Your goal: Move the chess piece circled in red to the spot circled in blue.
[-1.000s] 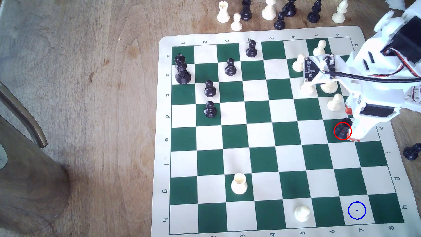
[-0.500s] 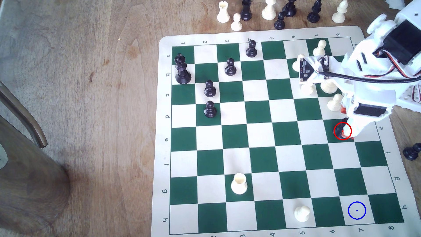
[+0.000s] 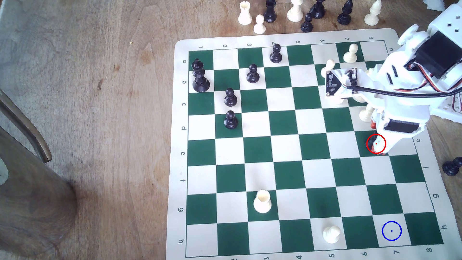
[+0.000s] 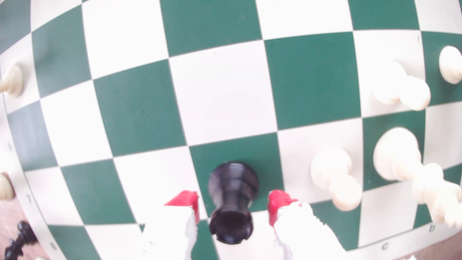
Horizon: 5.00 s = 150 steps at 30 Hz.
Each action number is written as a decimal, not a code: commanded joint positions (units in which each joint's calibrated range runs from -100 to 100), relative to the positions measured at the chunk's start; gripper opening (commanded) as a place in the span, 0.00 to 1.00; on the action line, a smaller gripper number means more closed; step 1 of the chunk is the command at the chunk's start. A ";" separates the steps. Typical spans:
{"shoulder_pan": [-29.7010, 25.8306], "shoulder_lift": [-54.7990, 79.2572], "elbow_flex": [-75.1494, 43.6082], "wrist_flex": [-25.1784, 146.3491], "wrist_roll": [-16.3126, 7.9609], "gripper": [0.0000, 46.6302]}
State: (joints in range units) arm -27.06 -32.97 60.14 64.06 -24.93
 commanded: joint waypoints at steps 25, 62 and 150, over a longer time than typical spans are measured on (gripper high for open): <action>-1.60 -0.39 -0.31 -1.41 -0.73 0.00; -19.59 24.91 -46.09 7.93 0.24 0.01; 30.70 -58.88 19.46 -16.48 12.36 0.00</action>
State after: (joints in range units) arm -1.03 -79.81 74.24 53.15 -13.80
